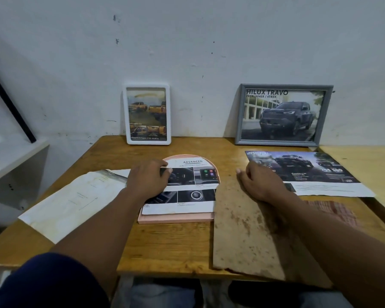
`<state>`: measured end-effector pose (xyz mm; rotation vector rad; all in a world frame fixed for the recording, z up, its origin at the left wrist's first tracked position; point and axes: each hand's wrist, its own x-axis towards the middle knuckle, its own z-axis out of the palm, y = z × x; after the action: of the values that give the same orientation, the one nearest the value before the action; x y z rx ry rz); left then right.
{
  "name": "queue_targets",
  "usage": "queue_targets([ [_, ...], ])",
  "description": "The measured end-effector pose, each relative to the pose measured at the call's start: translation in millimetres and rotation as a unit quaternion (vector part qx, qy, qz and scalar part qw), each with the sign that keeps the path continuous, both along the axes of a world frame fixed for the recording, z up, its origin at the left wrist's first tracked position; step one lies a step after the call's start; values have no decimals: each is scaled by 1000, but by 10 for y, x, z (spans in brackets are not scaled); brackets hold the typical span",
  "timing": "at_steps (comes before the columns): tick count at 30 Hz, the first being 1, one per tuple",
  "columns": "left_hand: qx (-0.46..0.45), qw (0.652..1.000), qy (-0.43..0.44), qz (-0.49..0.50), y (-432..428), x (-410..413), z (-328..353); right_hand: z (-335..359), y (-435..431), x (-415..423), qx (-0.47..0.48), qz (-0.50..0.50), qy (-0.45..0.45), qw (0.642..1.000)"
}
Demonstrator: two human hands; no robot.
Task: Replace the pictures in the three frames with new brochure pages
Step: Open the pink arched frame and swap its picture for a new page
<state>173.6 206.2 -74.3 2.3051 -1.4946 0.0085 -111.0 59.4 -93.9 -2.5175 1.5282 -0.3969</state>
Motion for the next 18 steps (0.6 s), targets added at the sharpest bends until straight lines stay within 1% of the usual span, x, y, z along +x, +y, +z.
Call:
queue_targets([
  [2,24,999,7,-29,23,-38,-20,-33,21,-93,-19,1,-23,1000],
  [5,46,998,-10,-48,53,-71,-86,15,1,-262,-41,-2,-26,999],
  [8,68,996,-46,-46,88,-105,-153,71,14,-426,-55,-6,7,998],
  [10,71,995,-58,-44,107,-152,-173,99,104,-465,-83,-6,39,996],
  [12,76,994,-60,-45,120,-239,-159,146,277,-401,-73,36,29,996],
  [14,89,993,-68,-47,116,-340,-141,171,494,-291,-23,105,14,994],
  [16,108,991,-71,-48,96,-416,-158,114,639,-212,5,154,38,987],
  [18,128,989,-60,-51,87,-442,-205,32,694,-239,11,173,50,984],
])
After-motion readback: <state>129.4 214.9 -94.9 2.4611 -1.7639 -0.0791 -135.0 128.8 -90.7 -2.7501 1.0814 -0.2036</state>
